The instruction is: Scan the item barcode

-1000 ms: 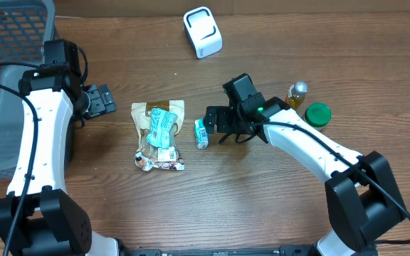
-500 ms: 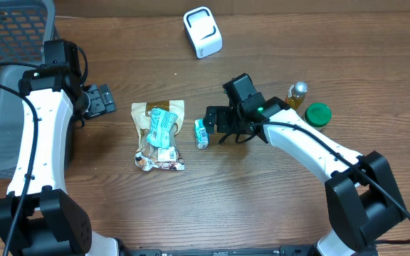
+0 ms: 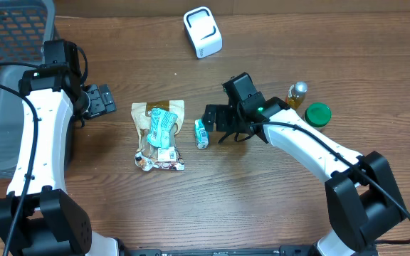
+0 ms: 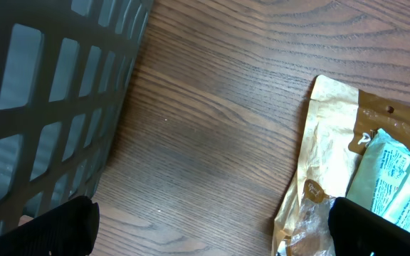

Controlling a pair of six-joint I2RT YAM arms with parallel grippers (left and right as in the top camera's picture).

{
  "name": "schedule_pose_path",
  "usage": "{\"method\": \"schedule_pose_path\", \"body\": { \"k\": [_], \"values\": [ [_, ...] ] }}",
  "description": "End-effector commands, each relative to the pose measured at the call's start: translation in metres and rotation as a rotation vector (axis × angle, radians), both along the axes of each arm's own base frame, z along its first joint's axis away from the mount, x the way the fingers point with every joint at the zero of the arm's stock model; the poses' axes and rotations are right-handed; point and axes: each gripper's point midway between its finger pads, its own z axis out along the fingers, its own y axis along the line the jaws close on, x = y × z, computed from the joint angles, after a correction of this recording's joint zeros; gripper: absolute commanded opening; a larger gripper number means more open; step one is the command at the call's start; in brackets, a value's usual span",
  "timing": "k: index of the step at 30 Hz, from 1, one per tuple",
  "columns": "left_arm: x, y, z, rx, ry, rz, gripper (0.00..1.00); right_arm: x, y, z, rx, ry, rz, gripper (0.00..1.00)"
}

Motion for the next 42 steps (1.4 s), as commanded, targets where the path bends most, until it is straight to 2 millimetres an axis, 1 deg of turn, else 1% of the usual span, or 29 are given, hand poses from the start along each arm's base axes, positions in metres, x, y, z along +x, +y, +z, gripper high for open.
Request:
{"method": "schedule_pose_path", "body": {
  "k": [1, 4, 5, 7, 8, 11, 12, 15, 16, 18, 20, 21, 22, 25, 28, 33, 37, 38, 42],
  "values": [
    [0.003, 0.003, 0.012, 0.020, -0.032, -0.006, 1.00, 0.010, 0.003, 0.012, 0.016, -0.053, -0.005, 1.00],
    [0.003, 0.003, 0.012, 0.020, -0.032, -0.006, 0.99, 0.009, 0.008, 0.013, 0.041, -0.046, 0.009, 1.00],
    [0.003, 0.003, 0.012, 0.020, -0.032, -0.006, 0.99, 0.007, 0.011, 0.014, 0.055, -0.038, 0.018, 0.96],
    [0.003, 0.003, 0.012, 0.020, -0.032, -0.006, 0.99, 0.005, 0.015, 0.014, 0.065, -0.036, 0.030, 0.82],
    [0.003, 0.003, 0.012, 0.020, -0.032, -0.006, 0.99, 0.004, 0.018, 0.014, 0.066, -0.039, 0.039, 0.77],
    [0.003, 0.003, 0.012, 0.020, -0.032, -0.006, 1.00, -0.004, 0.030, 0.014, 0.048, -0.054, 0.066, 0.69],
    [0.003, 0.003, 0.012, 0.020, -0.032, -0.006, 1.00, -0.006, 0.033, 0.014, 0.037, -0.064, 0.073, 0.68],
    [0.003, 0.003, 0.012, 0.020, -0.032, -0.006, 0.99, -0.011, 0.042, 0.013, -0.018, -0.109, 0.086, 0.68],
    [0.003, 0.003, 0.012, 0.020, -0.032, -0.006, 0.99, -0.011, 0.043, 0.013, -0.038, -0.122, 0.085, 0.70],
    [0.003, 0.003, 0.012, 0.020, -0.032, -0.006, 0.99, -0.013, 0.045, 0.011, -0.081, -0.150, 0.083, 0.82],
    [0.003, 0.003, 0.012, 0.020, -0.032, -0.006, 1.00, -0.014, 0.045, 0.009, -0.115, -0.170, 0.080, 0.89],
    [0.003, 0.003, 0.012, 0.020, -0.032, -0.006, 0.99, -0.014, 0.046, 0.006, -0.138, -0.179, 0.079, 0.98],
    [0.003, 0.003, 0.012, 0.020, -0.032, -0.006, 1.00, -0.015, 0.047, 0.003, -0.143, -0.178, 0.079, 1.00],
    [0.003, 0.003, 0.012, 0.020, -0.032, -0.006, 1.00, -0.015, 0.049, -0.003, -0.143, -0.169, 0.079, 1.00],
    [0.003, 0.003, 0.012, 0.020, -0.032, -0.006, 1.00, -0.016, 0.050, -0.015, -0.154, -0.145, 0.086, 1.00],
    [0.003, 0.003, 0.012, 0.020, -0.032, -0.006, 0.99, -0.020, 0.051, -0.029, -0.169, -0.116, 0.098, 1.00],
    [0.003, 0.003, 0.012, 0.020, -0.032, -0.006, 1.00, -0.023, 0.055, -0.036, -0.160, -0.099, 0.112, 1.00],
    [0.003, 0.003, 0.012, 0.020, -0.032, -0.006, 0.99, -0.026, 0.057, -0.041, -0.154, -0.081, 0.122, 1.00],
    [0.003, 0.003, 0.012, 0.020, -0.032, -0.006, 1.00, -0.027, 0.055, -0.051, -0.170, -0.061, 0.124, 1.00]
  ]
}}
